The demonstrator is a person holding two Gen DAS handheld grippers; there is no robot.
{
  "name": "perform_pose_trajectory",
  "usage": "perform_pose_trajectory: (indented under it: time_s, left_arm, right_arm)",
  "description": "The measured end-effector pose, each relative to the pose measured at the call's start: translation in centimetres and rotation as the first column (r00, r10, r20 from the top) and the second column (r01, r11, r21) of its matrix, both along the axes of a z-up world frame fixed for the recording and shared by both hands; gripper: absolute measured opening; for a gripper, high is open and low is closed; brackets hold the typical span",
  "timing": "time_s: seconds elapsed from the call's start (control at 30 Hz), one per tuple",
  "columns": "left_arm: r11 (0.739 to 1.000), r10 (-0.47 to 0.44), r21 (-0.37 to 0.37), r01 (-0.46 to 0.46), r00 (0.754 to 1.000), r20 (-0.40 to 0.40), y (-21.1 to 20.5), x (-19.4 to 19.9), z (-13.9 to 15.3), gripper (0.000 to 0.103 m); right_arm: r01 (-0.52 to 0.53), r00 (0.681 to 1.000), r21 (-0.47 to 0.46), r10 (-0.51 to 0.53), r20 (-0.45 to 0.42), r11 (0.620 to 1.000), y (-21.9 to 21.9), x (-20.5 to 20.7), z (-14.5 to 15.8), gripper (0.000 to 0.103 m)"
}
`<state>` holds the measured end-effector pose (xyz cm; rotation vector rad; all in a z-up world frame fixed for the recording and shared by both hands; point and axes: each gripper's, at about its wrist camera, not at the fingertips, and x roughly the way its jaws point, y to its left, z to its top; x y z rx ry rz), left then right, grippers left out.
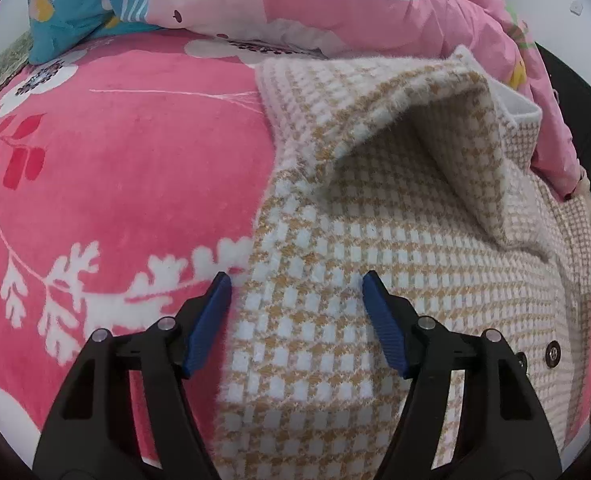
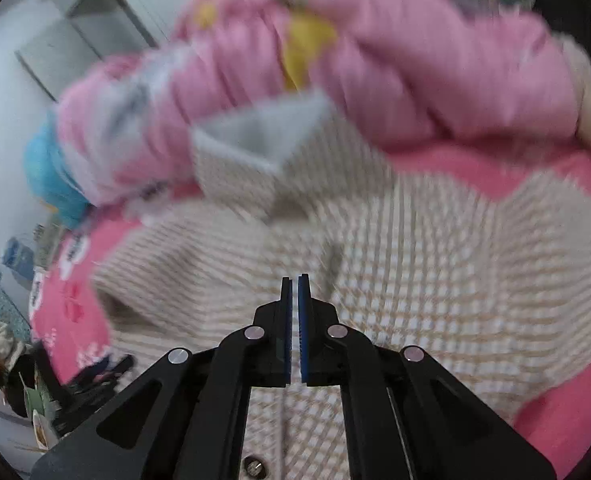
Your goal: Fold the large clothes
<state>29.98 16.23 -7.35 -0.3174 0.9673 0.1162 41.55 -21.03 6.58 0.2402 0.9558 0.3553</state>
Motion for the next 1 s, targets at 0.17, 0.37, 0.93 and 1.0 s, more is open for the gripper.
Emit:
perform_pose_trajectory:
  time_s: [0.17, 0.37, 0.93, 1.0]
  left_arm:
    - [0.999, 0.026, -0.023, -0.026, 1.0, 0.012, 0.6, 0.1, 0.0, 0.062]
    - [1.0, 0.026, -0.005, -0.026, 1.0, 0.009, 0.4, 0.2, -0.4, 0.063]
    - [1.0, 0.028, -0.003, -0.028, 0.999, 0.024, 0.2, 0.1, -0.7, 0.064]
    - [1.0, 0.029, -0.006, -0.029, 0.999, 0.025, 0.3, 0.1, -0.7, 0.064]
  right_arm:
    - [-0.045, 0.994, 0.092, 0.054, -0.094, 0.995, -1.1, 1.2, -0.9, 0.039]
    - [-0.022, 0.968, 0.04, 0.032, -0.248, 0.999, 0.2, 4.2, -9.0, 0.056]
    - [-0.068, 0.998, 0.059, 0.069, -0.011, 0.996, -1.3, -0.7, 0.0, 0.001]
    - [-0.067, 0.995, 0.113, 0.075, -0.063, 0.991, -1.8, 0.2, -0.8, 0.004]
